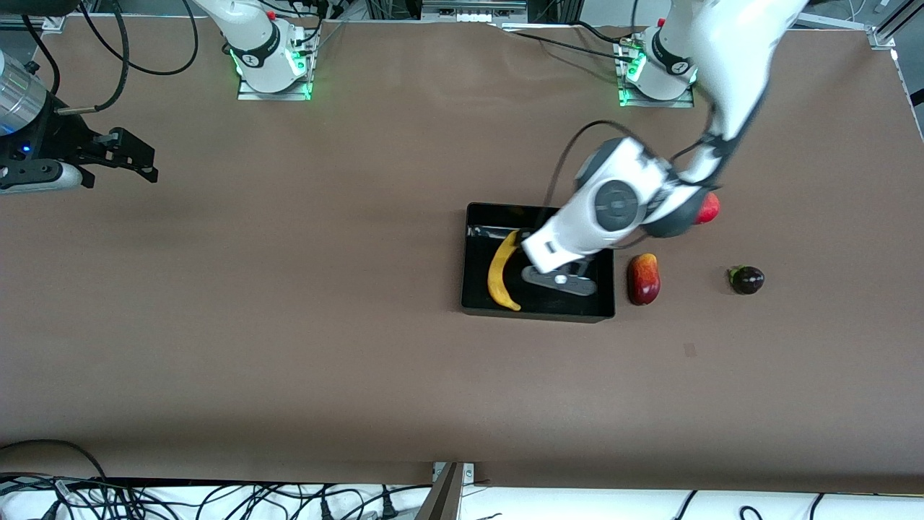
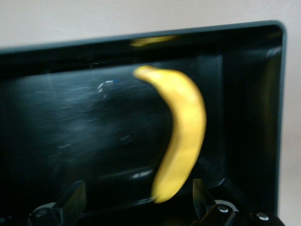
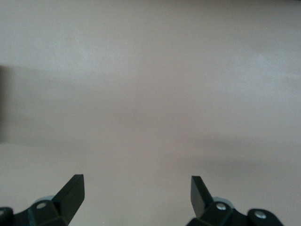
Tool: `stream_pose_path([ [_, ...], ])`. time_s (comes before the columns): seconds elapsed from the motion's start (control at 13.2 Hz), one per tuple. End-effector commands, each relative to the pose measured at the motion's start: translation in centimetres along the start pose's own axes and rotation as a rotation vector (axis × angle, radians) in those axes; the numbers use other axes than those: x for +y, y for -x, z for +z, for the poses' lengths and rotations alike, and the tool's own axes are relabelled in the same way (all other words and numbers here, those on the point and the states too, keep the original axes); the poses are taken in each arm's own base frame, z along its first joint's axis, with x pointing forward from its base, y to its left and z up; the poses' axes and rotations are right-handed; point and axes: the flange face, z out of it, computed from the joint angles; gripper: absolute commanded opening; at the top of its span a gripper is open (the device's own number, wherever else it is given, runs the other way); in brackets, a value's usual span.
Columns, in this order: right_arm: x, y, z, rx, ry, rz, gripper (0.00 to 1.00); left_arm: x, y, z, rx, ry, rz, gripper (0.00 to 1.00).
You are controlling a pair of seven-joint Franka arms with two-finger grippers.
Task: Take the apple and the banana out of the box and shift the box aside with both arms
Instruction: 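Reach the left gripper into the box and grasp the yellow banana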
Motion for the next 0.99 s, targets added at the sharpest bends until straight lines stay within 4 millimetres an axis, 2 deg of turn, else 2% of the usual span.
stream_pose_path([
  [0.0,-0.1,-0.1,-0.3,0.009,0.004,0.002,1.00,2.0,-0.5,4.0,0.029,-0.039,0.000,1.00],
  [0.23,-0.1,-0.1,-0.3,0.009,0.004,0.002,1.00,3.8,0.5,6.8,0.045,-0.080,-0.019,1.00],
  [0.61,0.0,0.0,-0.3,0.008,0.004,0.003,1.00,3.5,1.3,9.6,0.004,-0.091,-0.048,1.00],
  [0.68,-0.1,-0.1,-0.3,0.009,0.004,0.002,1.00,3.5,1.3,9.7,0.003,-0.091,-0.045,0.76],
  [0.76,0.0,-0.1,-0.3,0.009,0.004,0.003,1.00,3.4,1.3,9.7,0.001,-0.091,-0.049,0.35],
  [0.91,0.0,-0.1,-0.3,0.009,0.004,0.003,1.00,3.4,1.1,9.3,0.008,-0.090,-0.065,0.10],
])
